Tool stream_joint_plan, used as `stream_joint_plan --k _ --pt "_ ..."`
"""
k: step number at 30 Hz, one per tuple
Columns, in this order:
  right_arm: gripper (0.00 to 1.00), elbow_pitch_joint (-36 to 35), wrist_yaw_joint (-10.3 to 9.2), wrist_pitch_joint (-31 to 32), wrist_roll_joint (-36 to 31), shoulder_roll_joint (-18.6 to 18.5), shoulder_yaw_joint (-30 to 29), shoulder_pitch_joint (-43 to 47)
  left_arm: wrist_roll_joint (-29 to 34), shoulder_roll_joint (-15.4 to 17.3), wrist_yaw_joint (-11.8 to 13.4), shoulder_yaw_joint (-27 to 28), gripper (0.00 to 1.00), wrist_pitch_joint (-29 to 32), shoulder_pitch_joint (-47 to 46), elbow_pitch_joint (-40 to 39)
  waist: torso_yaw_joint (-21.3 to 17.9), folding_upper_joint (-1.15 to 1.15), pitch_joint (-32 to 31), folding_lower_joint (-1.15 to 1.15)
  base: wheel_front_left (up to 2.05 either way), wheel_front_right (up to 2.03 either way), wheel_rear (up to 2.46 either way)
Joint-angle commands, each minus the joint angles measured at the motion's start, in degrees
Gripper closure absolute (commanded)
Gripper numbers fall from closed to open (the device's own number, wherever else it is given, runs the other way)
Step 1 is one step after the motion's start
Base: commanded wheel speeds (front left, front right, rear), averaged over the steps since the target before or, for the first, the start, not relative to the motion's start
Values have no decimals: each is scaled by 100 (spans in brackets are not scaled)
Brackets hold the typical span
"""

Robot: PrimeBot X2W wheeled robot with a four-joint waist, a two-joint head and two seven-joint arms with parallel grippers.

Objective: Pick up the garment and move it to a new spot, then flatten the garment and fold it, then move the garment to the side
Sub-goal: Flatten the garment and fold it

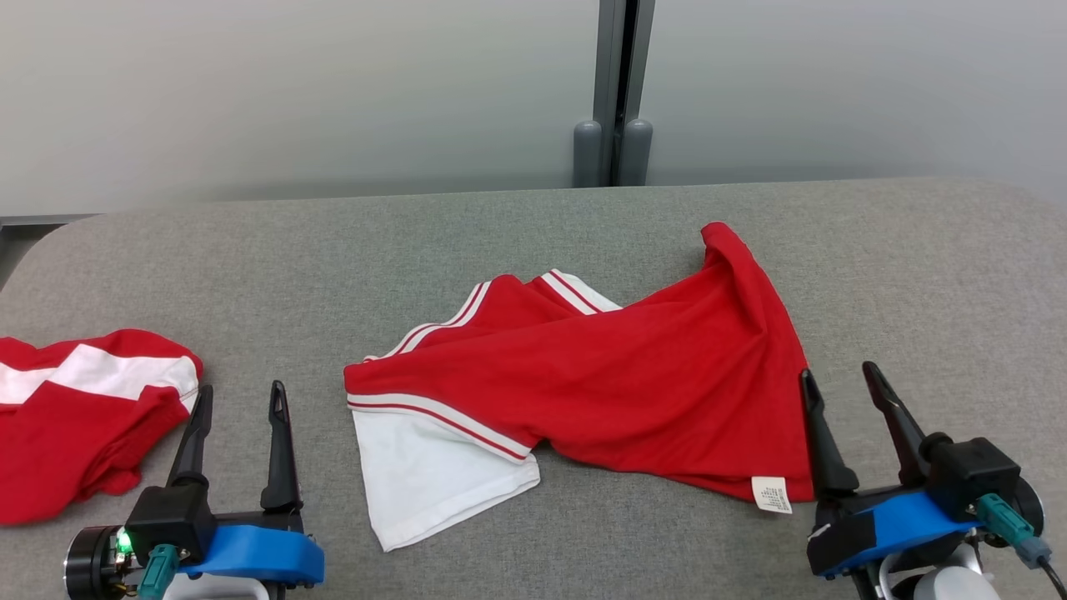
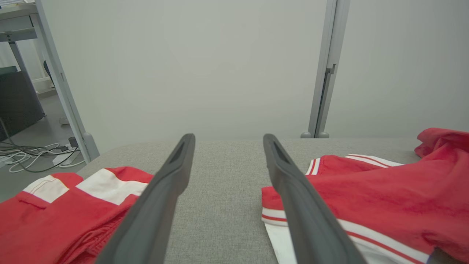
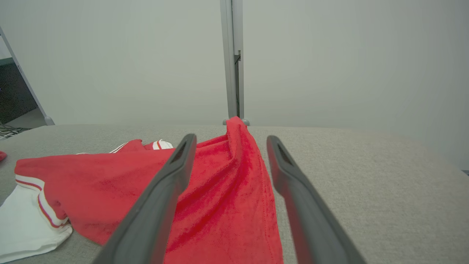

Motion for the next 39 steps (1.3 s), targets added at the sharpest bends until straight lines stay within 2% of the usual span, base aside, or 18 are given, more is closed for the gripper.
stream_joint_plan --k 1,13,24,33,39 --pt "0 -121 1 56 23 7 93 121 16 10 35 18 0 -14 -1 13 9 0 2 1 0 0 0" --pt "0 -374 1 222 147 8 181 249 19 28 42 9 0 -14 -60 89 55 0 -6 1 0 0 0" --pt "0 -212 1 239 196 7 61 222 -41 22 20 -86 0 -14 -60 147 36 0 0 1 0 0 0" --pt "0 650 1 100 66 8 -474 127 -279 -2 -59 -436 0 -14 -45 795 8 0 61 1 0 0 0" --pt "0 1398 1 -35 -27 8 -606 -35 -429 -7 -131 -749 0 -14 -121 1535 -3 0 112 1 0 0 0"
